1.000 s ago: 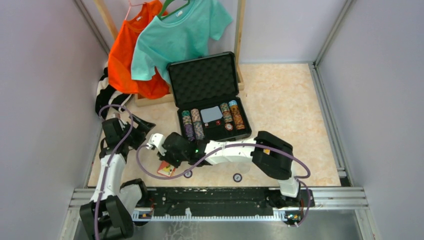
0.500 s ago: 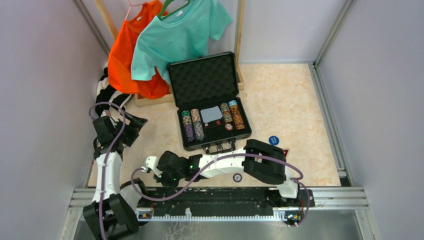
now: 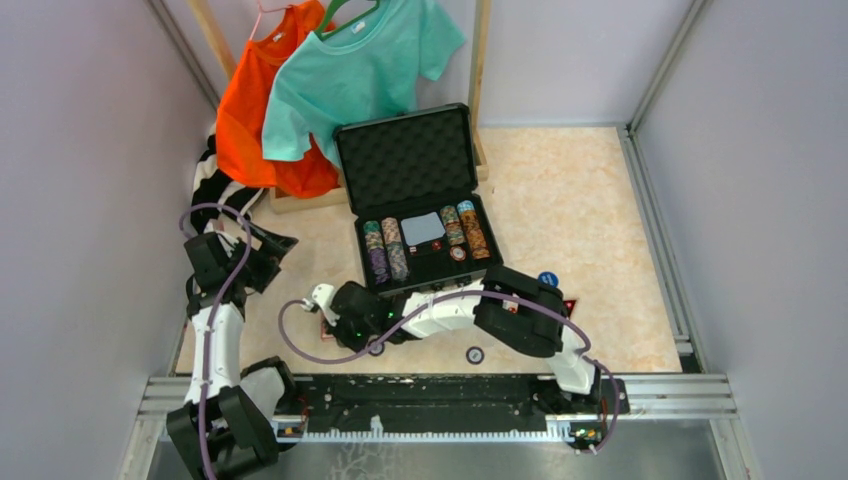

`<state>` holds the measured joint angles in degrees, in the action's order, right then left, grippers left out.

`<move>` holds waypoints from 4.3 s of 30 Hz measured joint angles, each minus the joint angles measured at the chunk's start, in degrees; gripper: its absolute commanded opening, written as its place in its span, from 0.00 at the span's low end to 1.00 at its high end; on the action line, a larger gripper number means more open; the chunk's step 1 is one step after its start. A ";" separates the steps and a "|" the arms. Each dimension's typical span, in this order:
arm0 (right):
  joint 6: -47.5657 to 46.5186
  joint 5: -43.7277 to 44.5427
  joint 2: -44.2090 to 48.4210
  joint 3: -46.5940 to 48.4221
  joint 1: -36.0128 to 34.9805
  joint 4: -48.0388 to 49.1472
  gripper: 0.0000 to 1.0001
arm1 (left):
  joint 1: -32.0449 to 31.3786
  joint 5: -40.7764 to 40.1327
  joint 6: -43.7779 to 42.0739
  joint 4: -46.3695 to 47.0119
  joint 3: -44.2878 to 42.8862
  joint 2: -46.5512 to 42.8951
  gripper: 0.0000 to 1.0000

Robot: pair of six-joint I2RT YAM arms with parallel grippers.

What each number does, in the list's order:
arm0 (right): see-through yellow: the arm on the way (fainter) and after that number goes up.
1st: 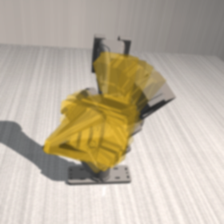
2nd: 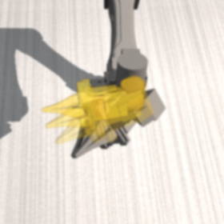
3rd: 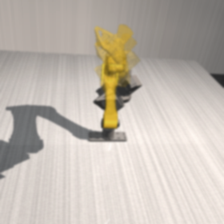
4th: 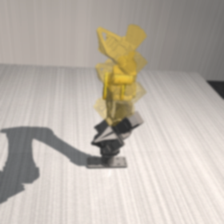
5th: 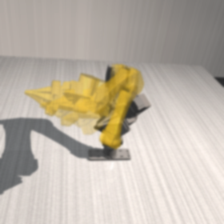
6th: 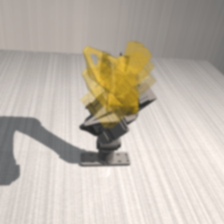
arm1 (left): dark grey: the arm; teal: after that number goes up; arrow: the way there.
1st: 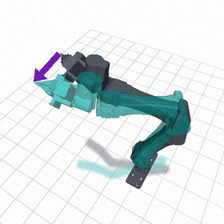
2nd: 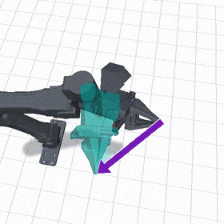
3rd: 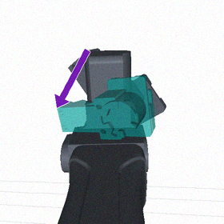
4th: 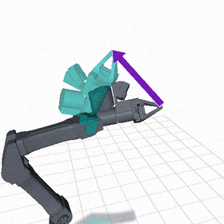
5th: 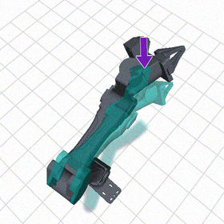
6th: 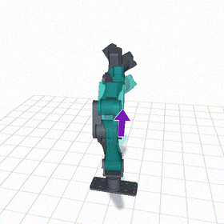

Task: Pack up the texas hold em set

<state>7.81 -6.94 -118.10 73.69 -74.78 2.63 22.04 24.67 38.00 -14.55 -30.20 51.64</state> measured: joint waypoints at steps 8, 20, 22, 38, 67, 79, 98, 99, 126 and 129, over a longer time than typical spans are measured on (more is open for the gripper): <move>0.31 3.41 1.99 -2.89 2.19 1.29 0.00 | 0.24 0.68 -0.13 0.17 0.02 0.00 0.99; -0.57 4.33 6.71 2.84 1.07 -7.67 0.92 | 0.26 1.51 -0.11 0.70 0.26 -0.02 0.99; -0.50 5.75 5.79 7.19 1.09 -10.03 0.97 | 0.26 1.51 -0.13 0.68 0.39 -0.28 0.99; 5.53 13.05 -11.06 28.55 3.74 -23.76 0.99 | 0.33 -0.02 -1.27 -1.70 0.42 -3.43 0.99; 10.69 19.54 -10.43 23.89 3.54 -20.55 0.43 | 0.87 0.02 -1.64 -2.19 0.31 -4.50 0.99; 8.72 20.20 -2.80 17.25 4.59 -18.88 0.43 | 0.87 1.03 -1.88 -2.19 0.31 -4.44 0.99; -2.10 18.62 16.61 3.39 8.37 -10.86 0.43 | 0.70 35.69 -0.31 11.76 1.75 -0.04 0.99; -2.84 18.47 17.79 2.75 8.74 -10.69 0.43 | 0.37 36.70 0.26 12.85 1.77 -0.07 0.99; -10.34 8.33 34.91 -7.30 9.29 -12.09 0.41 | -29.97 37.38 5.86 22.62 -3.04 9.07 0.83; -10.64 8.31 34.93 -7.63 9.29 -12.24 0.41 | -31.17 36.76 4.52 21.59 -3.76 9.25 0.81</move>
<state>-2.83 1.37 -83.18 66.06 -65.49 -9.61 -9.13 61.43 42.52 7.05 -33.95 60.88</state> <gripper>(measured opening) 0.664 0.825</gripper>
